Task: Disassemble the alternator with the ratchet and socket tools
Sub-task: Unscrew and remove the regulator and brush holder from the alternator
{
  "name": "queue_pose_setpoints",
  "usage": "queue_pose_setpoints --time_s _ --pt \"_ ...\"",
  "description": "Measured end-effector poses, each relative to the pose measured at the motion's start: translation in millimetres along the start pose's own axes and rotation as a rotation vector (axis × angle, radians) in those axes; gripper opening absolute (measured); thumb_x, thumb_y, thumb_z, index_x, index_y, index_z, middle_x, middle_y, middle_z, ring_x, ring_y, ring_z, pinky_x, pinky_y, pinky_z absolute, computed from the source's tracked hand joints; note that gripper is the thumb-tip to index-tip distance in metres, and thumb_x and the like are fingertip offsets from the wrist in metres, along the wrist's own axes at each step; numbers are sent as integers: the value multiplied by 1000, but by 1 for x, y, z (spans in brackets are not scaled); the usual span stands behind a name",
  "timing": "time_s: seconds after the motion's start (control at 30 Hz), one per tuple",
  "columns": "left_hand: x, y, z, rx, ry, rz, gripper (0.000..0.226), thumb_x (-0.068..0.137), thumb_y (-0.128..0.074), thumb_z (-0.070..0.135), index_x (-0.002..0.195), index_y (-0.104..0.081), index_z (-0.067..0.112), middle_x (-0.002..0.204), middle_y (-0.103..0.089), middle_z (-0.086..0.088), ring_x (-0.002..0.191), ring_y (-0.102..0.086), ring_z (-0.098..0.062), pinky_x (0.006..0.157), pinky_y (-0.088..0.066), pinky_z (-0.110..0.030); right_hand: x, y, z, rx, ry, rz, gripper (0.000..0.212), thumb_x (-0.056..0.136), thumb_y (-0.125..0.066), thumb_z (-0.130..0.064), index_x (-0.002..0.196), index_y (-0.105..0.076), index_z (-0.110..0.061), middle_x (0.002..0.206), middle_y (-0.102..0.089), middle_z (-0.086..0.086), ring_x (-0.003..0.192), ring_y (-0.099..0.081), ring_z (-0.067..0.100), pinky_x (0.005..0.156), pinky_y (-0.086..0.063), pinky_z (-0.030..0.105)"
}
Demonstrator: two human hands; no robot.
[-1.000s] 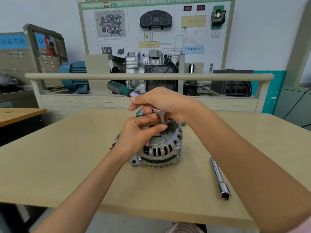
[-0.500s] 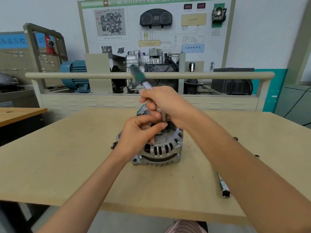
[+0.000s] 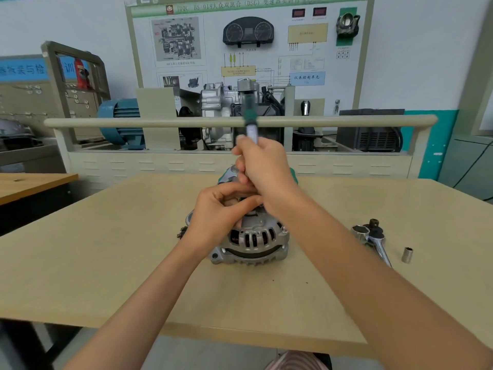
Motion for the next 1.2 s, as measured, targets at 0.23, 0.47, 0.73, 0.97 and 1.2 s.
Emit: queue_pose_setpoints --time_s 0.23,0.47,0.73,0.97,1.2 --pt "1 3 -5 11 41 19 16 78 -69 2 80 -72 18 44 -58 6 37 -42 -3 47 -38 -12 -3 -24 1 -361 -113 -444 27 91 -57 -28 73 -66 -10 37 -41 -7 33 -35 8 38 -34 14" --pt "-2 -2 2 -14 -10 -35 36 79 -55 -17 77 -66 17 47 -59 16 42 -51 7 48 -38 -4 -17 15 -5 74 222 277 31 98 -45 -22 68 -50 -14 56 -44 6 49 -40 20 49 -34 31" --pt "0 -4 0 40 23 -83 38 84 -63 4 72 -72 38 46 -58 10 41 -48 -1 50 -41 -10 -4 -7 -7 -185 117 -64 35 98 -46 -26 70 -58 -10 36 -46 -9 33 -43 2 38 -37 11" --pt "0 0 -8 39 74 -34 15 82 -66 7 81 -72 20 39 -52 7 42 -46 -1 54 -38 -8 -9 -36 -1 -521 -87 -600 30 94 -52 -33 78 -69 -14 43 -47 -9 40 -45 7 41 -39 15" --pt "1 -3 0 -23 10 -29 23 81 -64 -3 97 -68 12 56 -66 16 46 -52 9 52 -37 -1 -9 -40 3 -449 -137 -672 25 94 -55 -30 85 -71 -13 47 -46 -9 45 -46 6 41 -40 15"
Point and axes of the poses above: each hand's wrist, its own x-axis towards the middle knuckle, its own y-axis out of the back of the hand, z = x × y, the point moved 9 cm from there along x, towards the middle knuckle
